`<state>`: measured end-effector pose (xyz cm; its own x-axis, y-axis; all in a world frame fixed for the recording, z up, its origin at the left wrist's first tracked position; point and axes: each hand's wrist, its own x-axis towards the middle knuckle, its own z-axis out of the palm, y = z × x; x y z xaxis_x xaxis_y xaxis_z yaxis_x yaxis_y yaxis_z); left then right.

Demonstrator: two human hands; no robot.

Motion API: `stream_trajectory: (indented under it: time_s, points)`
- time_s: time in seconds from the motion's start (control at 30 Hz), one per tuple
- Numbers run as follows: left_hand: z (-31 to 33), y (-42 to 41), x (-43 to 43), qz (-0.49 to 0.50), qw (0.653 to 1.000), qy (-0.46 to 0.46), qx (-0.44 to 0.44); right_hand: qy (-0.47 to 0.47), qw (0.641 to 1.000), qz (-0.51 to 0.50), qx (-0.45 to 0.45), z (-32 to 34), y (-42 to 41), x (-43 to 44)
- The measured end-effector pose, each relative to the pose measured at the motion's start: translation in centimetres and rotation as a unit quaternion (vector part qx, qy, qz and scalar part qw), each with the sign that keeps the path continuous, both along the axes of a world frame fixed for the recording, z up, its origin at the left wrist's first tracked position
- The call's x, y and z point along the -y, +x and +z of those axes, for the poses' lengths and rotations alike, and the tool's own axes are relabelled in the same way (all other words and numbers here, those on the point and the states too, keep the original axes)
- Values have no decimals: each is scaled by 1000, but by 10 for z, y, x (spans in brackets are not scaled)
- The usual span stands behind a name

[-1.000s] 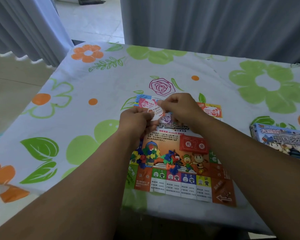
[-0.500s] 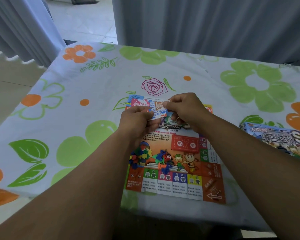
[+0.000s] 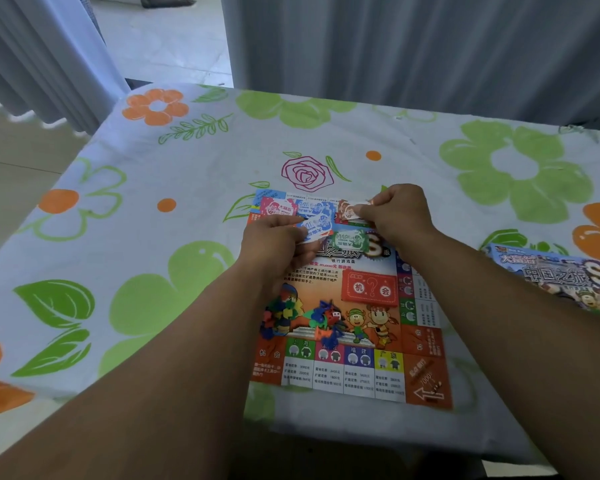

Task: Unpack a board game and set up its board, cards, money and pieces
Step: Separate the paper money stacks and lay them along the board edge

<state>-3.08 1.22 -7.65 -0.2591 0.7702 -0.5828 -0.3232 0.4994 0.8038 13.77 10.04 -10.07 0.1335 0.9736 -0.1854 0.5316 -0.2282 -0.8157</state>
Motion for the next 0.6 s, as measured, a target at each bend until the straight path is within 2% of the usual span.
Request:
stream_trajectory:
  time_s: [0.2,0.27,0.33,0.37,0.43,0.6]
  points:
    - [-3,-2,0,0,1000,-5,-11,30,992,12,126,7,-1,3]
    - [-3,-2,-1,-2,1000,-3,-12,41,997,45,55,13,-6,6]
    - [-3,-1,-1,-5,1000,0,-10,-13,990,127,-56,20,-13,14]
    - [-2,-1,0,-5,1000,2,-8,-43,982,166,-84,23,-16,18]
    - [-1,-1,0,-1,1000,6,-6,-60,971,209,-97,25,-20,22]
    - [0,-3,0,14,1000,9,2,-53,974,187,-112,23,-24,19]
